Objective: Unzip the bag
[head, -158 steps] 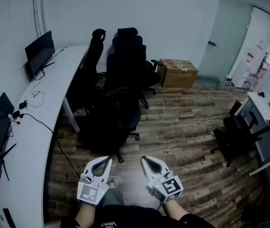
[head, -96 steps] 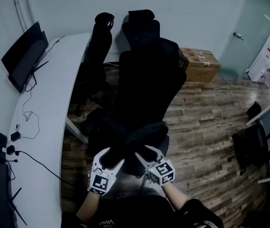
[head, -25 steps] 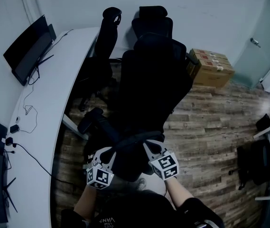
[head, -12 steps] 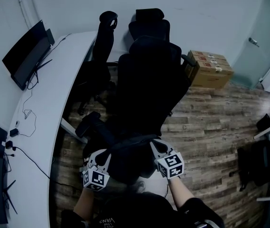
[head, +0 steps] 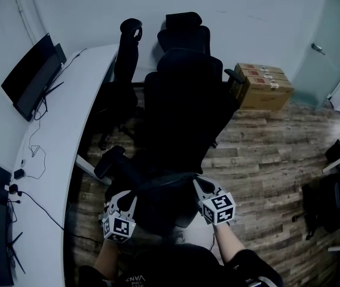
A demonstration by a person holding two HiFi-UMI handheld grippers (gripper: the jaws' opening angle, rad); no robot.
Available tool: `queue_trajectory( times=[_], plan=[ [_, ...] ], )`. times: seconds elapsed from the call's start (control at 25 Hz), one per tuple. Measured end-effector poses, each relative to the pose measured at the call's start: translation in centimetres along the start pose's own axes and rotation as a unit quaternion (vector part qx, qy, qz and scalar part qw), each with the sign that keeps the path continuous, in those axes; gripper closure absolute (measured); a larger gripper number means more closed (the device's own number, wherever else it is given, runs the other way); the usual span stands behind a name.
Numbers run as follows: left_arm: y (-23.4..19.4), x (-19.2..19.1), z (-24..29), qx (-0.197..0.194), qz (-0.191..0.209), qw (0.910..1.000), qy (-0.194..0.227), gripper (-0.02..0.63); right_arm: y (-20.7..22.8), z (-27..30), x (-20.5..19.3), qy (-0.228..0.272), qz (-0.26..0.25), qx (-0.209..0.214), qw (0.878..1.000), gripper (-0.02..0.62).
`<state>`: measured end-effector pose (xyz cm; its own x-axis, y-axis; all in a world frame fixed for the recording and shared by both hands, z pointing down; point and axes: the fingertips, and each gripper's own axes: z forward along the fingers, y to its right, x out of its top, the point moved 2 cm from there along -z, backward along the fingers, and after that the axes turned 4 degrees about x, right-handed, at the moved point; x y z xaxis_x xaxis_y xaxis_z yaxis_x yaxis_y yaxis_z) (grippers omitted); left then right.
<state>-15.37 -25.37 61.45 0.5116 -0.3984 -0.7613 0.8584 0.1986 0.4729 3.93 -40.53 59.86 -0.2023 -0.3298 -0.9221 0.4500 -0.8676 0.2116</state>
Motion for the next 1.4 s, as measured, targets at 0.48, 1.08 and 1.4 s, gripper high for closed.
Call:
queue_trajectory(
  times=[0.48,1.08,1.4],
  plan=[
    [0.0,0.5,0.6,-0.002,-0.006,0.9998,-0.018,0.532,3.3,-0.7,-2.2,0.007,0.067,-0.023,0.997,0.551],
    [0.4,0.5,0.4,0.003,-0.036,0.9982,-0.047,0.534,4.2,-0.6,-5.0,-0.012,0.157,-0.028,0.987,0.551],
    [0.1,0.1,-0.2,-0.001,-0.048,0.9979,-0.042,0.532,2.7,-1.5,-4.4,-0.025,0.142,-0.040,0.989,0.551]
  ],
)
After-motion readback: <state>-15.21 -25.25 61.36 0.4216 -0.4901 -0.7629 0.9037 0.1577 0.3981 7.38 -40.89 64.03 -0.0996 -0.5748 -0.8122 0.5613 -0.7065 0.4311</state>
